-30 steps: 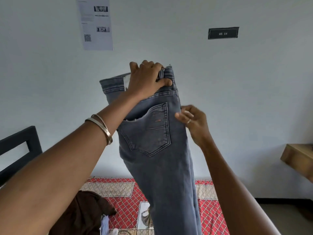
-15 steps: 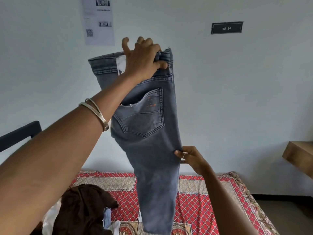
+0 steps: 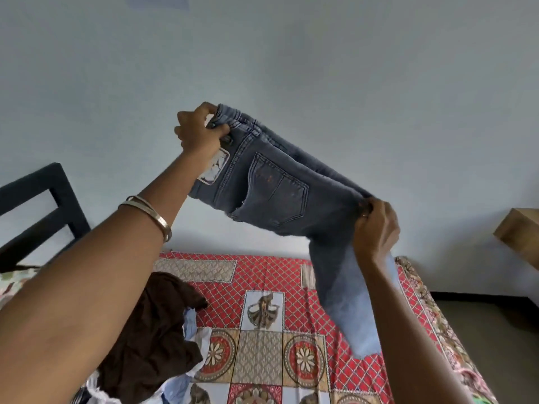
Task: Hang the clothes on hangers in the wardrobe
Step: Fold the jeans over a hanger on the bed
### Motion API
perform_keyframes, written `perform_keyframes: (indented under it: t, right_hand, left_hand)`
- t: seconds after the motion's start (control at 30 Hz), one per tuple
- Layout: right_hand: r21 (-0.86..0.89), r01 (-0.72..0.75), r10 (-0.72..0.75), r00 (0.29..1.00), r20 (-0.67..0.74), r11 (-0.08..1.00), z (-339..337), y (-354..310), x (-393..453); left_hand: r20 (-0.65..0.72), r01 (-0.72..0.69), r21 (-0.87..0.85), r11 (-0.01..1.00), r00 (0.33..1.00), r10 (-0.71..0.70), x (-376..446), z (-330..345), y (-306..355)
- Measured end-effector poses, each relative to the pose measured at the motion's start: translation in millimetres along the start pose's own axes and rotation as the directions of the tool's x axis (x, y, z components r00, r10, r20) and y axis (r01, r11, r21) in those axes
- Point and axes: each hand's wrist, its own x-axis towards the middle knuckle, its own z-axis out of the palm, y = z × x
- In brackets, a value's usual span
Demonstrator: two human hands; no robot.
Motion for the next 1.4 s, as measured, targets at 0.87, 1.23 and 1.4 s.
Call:
perform_keyframes:
  t: [0.87, 1.23, 1.4]
  right_hand:
    - [-0.165, 0.553, 0.105, 0.139, 0.985, 0.817, 119.9, 196.1, -565.2]
    - [-0.51, 0.472, 0.296, 0.455, 0.84, 0.719, 117.6, 181.3, -585.2]
    - [-0.413, 0.377, 0.309, 0.305, 0.901, 0.829, 122.0, 182.1, -607.1]
  left_hand:
    - [0.039, 0.843, 0.527, 0.109, 0.104, -0.994, -442.8, 0.2, -573.8]
    - [0.19, 0.933, 0.175, 0.315, 0.282, -0.941, -426.7, -12.2, -578.3]
    - [0.044, 0.856, 0.194, 0.479, 0.48, -0.876, -400.3, -51.0, -608.2]
